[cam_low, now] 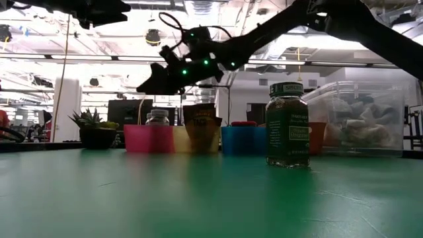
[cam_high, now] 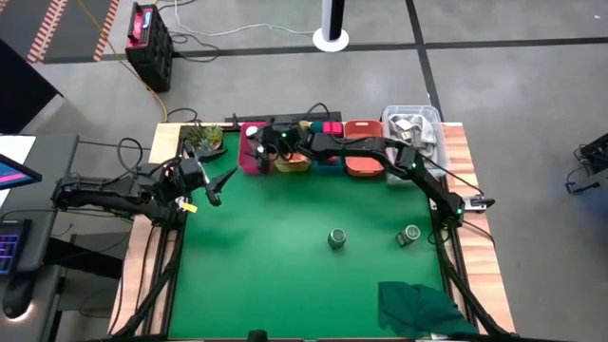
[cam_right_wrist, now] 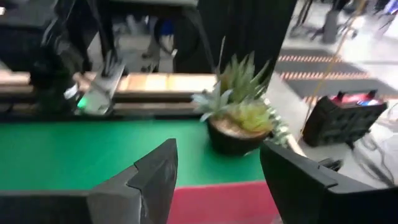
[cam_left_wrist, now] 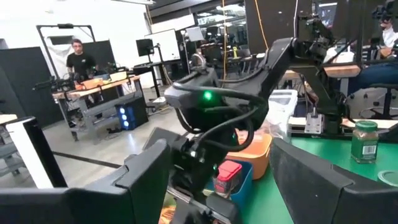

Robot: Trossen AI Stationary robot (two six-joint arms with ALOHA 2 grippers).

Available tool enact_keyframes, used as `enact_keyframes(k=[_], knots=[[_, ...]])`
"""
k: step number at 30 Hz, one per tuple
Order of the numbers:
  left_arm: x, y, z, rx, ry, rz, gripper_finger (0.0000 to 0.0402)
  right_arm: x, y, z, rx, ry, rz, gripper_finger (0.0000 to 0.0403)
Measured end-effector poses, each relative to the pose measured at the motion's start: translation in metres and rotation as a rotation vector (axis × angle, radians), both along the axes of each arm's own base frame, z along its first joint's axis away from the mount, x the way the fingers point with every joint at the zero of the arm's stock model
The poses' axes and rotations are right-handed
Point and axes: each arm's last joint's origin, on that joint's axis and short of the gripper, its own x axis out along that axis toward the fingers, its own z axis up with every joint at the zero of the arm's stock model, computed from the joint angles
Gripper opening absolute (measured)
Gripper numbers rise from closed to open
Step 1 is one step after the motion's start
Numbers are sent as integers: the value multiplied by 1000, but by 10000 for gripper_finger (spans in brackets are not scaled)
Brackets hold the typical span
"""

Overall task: Sort spices by type
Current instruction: Put the left green seasoning bottle into the orange bin

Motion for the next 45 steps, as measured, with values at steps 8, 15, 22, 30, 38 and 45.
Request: enact_keyframes(k=[8, 15, 22, 30, 38, 45], knots=[[0, 0, -2, 2, 18, 0, 259, -1, 22, 36, -12, 233, 99, 257], [0, 0, -3, 9, 32, 1, 259, -45, 47, 67, 58, 558, 197, 257], [0, 0, -3, 12, 34, 5, 259, -88, 112, 110, 119, 757, 306, 257], [0, 0, -3, -18, 23, 4, 259, -113, 192, 115, -7, 987, 386, 257], [0, 0, -3, -44, 8, 2, 259, -129, 247, 110, -101, 1126, 425, 257], [0, 0, -4, -55, 9, 1, 259, -133, 270, 111, -138, 1114, 481, 257]])
